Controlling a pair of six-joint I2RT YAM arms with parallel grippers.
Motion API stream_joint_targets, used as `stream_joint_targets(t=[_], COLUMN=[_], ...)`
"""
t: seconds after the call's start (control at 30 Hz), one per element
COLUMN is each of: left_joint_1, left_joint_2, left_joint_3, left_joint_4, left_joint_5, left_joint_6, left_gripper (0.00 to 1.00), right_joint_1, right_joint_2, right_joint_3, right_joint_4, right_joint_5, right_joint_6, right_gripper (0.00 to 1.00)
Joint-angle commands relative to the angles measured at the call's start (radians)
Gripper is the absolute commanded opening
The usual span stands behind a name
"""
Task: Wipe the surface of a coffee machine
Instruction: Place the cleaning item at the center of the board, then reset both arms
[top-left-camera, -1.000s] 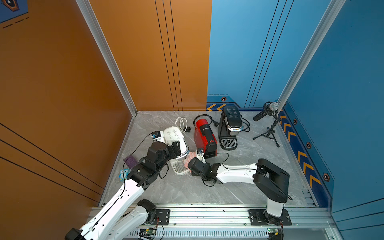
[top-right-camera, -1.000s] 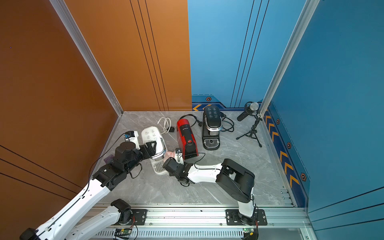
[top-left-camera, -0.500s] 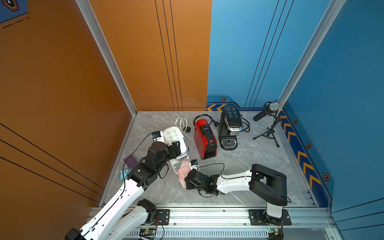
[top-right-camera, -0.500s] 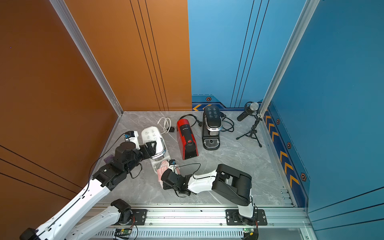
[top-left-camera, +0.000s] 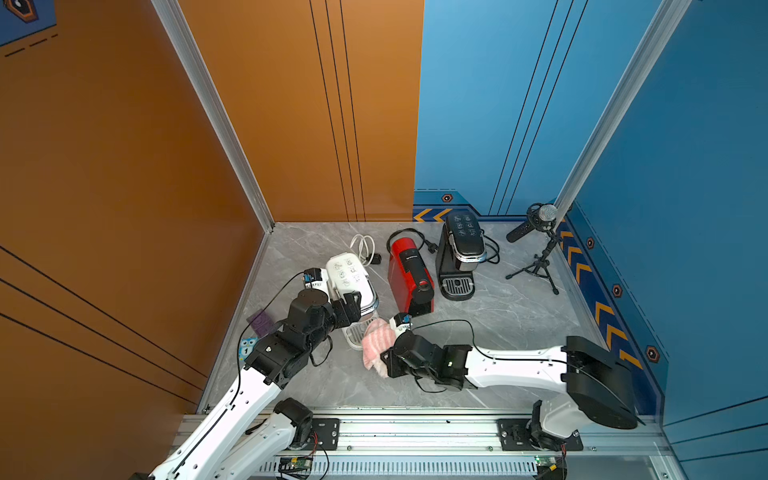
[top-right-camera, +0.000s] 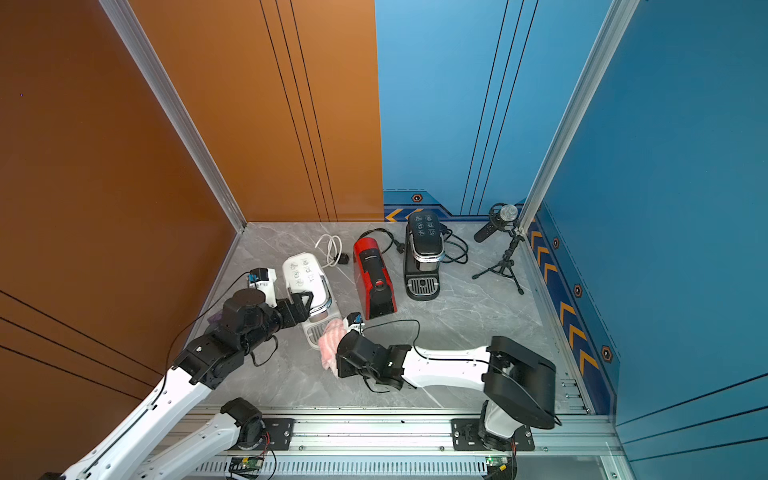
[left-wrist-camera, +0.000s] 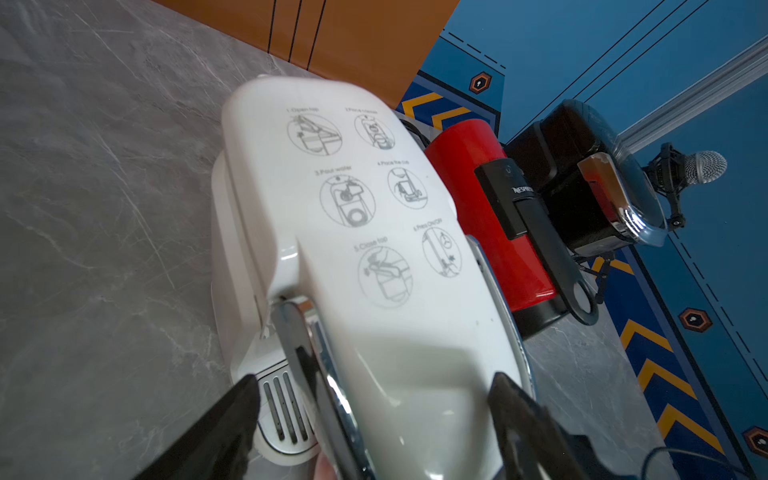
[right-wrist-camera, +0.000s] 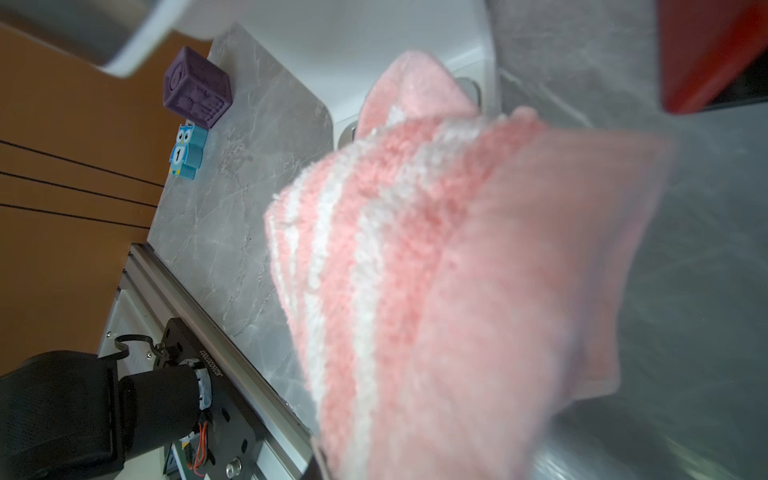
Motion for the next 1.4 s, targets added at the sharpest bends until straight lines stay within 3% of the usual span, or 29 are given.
stream_joint_targets(t=[0.0,0.1,0.27,0.33,0.4,0.47,0.57,0.83,0.93,1.07,1.2,1.3,1.37], left_joint_1=[-0.003,-0.005,-0.005,-0.005,-0.005,-0.006,-0.006,-0.006,-0.006,-0.011,-0.011,-0.010,0.001], left_joint_2=[-0.005,-0.026,-0.024,-0.009,0.006,0.016,0.024,0.059,0.050,0.056,0.087,0.087,0.094], left_joint_3=[0.031,0.087,0.167,0.194,0.222,0.244,0.271,0.337,0.361,0.436,0.517,0.507,0.482], left_joint_4=[-0.223,-0.261,-0.299,-0.308,-0.318,-0.329,-0.346,-0.378,-0.378,-0.378,-0.383,-0.374,-0.356], left_joint_5=[0.044,0.043,0.053,0.073,0.088,0.089,0.089,0.052,0.003,-0.066,-0.105,-0.296,-0.366], left_joint_6=[0.056,0.062,0.069,0.070,0.074,0.079,0.087,0.132,0.162,0.236,0.315,0.272,0.298], left_gripper=[0.91,0.96,0.99,0.99,0.99,0.99,0.98,0.99,0.99,0.98,0.98,0.99,0.99], right_joint_1=[-0.017,-0.087,-0.301,-0.321,-0.326,-0.335,-0.364,-0.370,-0.374,-0.375,-0.358,-0.357,-0.388], right_joint_2=[-0.151,-0.279,-0.367,-0.359,-0.340,-0.347,-0.417,-0.659,-0.702,-0.724,-0.777,-0.770,-0.718], right_joint_3=[-0.051,-0.112,-0.262,-0.290,-0.296,-0.314,-0.327,-0.213,-0.133,0.035,0.082,0.062,0.090], right_joint_4=[-0.334,-0.464,-0.413,-0.378,-0.387,-0.417,-0.495,-0.857,-0.948,-0.919,-0.624,-0.498,-0.478], right_joint_5=[0.195,0.219,-0.006,-0.064,-0.096,-0.091,-0.105,-0.033,0.040,0.188,0.235,0.540,0.677], right_joint_6=[-0.042,-0.048,-0.098,-0.099,-0.087,-0.056,-0.040,-0.024,-0.050,-0.174,-0.461,-0.336,-0.404], right_gripper=[0.00,0.00,0.05,0.09,0.20,0.46,0.53,0.98,1.00,1.00,1.00,1.00,1.00])
